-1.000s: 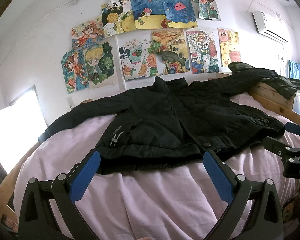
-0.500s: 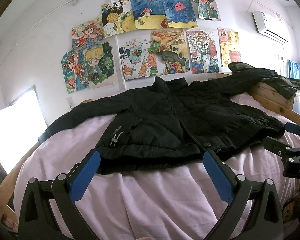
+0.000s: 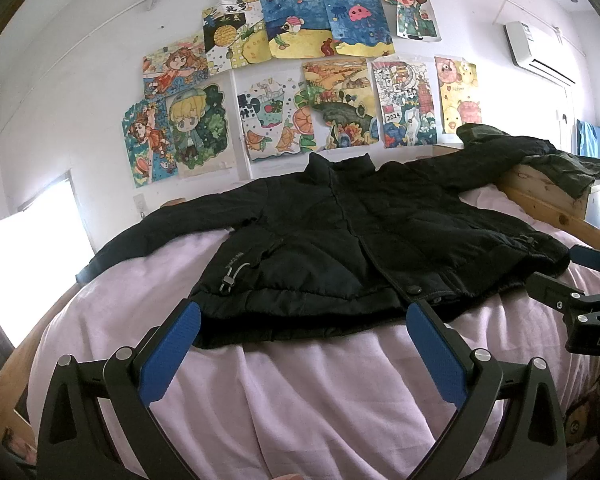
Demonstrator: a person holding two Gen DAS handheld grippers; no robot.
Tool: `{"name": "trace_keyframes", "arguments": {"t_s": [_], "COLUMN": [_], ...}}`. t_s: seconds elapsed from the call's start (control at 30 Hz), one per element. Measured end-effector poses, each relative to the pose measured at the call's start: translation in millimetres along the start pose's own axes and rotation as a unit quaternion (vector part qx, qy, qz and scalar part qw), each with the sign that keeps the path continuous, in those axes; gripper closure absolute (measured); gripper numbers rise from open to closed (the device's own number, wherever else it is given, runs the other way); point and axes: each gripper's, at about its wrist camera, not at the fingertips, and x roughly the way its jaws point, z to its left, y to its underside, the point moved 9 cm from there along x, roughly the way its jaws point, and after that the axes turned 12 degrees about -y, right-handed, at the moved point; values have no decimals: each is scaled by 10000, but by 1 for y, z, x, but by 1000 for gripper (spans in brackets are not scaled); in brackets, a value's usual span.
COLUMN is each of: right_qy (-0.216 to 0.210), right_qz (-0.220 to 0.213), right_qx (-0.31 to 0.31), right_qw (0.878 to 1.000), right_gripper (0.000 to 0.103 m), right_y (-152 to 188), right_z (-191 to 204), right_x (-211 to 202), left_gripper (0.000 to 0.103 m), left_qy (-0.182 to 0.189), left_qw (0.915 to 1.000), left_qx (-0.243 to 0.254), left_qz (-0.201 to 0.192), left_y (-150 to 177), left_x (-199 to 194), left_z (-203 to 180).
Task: Fold large clothes
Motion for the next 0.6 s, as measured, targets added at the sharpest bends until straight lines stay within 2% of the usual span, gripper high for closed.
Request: {"name": "trace_keyframes", "arguments": {"t_s": [0.6], "right_qy": [2], "right_qz": [10], "right_qx": [8], "right_qw": [10000], "right_gripper": [0], "right_y": [0], "right_z": [1], "right_x": [0], "left_gripper": [2], "left_qy": [-13], "left_qw": [10000], "left_qx": [-11], "left_qz": [-7], "left_y": [0], "left_x": [0], "left_z": [1]}}
